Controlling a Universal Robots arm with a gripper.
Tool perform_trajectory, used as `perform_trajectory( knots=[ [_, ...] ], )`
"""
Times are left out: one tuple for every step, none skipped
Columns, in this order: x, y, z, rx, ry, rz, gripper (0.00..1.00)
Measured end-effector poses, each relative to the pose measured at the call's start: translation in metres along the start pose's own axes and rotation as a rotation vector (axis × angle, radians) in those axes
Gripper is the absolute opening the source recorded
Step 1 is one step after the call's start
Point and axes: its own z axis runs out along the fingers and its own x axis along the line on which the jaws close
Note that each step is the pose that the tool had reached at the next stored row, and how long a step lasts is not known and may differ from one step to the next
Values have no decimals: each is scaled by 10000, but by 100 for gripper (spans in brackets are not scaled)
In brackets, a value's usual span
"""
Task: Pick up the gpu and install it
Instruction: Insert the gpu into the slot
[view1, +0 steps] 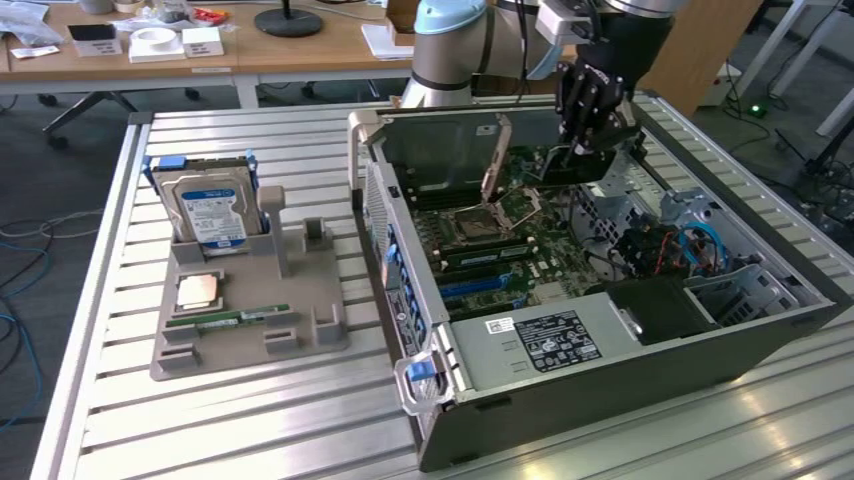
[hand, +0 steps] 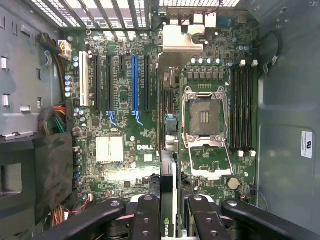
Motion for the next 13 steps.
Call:
perform_trajectory(
  knots=[
    [0,5,0,1,0,1,26],
    [0,8,0,2,0,0,26],
    [0,13,0,3,0,0,26],
    [0,16,1,3,-1,0,26],
    [0,18,1,3,0,0,26],
    [0,19,1,3,0,-1,26],
    [0,20,1,3,0,-3,26],
    [0,22,1,3,0,-1,26],
    [1,24,1,3,-1,1,26],
    [1,27,2,3,0,1,26],
    [1,28,2,3,0,0,26],
    [0,30,4,3,-1,0,26],
    [0,33,5,3,0,0,26]
  ],
)
